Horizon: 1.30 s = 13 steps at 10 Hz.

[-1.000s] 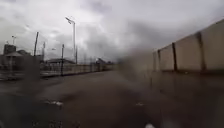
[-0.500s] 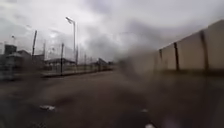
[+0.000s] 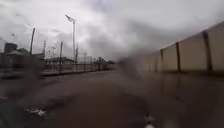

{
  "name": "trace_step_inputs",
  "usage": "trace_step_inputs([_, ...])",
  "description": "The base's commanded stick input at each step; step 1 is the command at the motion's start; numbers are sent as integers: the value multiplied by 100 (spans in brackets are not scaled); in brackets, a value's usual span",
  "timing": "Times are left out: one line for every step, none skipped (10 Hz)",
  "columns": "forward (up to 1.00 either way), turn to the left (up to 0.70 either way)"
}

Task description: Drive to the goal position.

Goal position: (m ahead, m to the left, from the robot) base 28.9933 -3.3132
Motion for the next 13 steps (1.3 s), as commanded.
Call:
trace_step_inputs([50, 2])
trace_step_inputs([50, 2])
trace_step_inputs([50, 2])
trace_step_inputs([50, 2])
trace_step_inputs([50, 2])
trace_step_inputs([50, 2])
trace_step_inputs([50, 2])
trace_step_inputs([50, 2])
trace_step_inputs([50, 2])
trace_step_inputs([50, 2])
trace_step_inputs([50, 2])
trace_step_inputs([50, 2])
trace_step_inputs([50, 2])
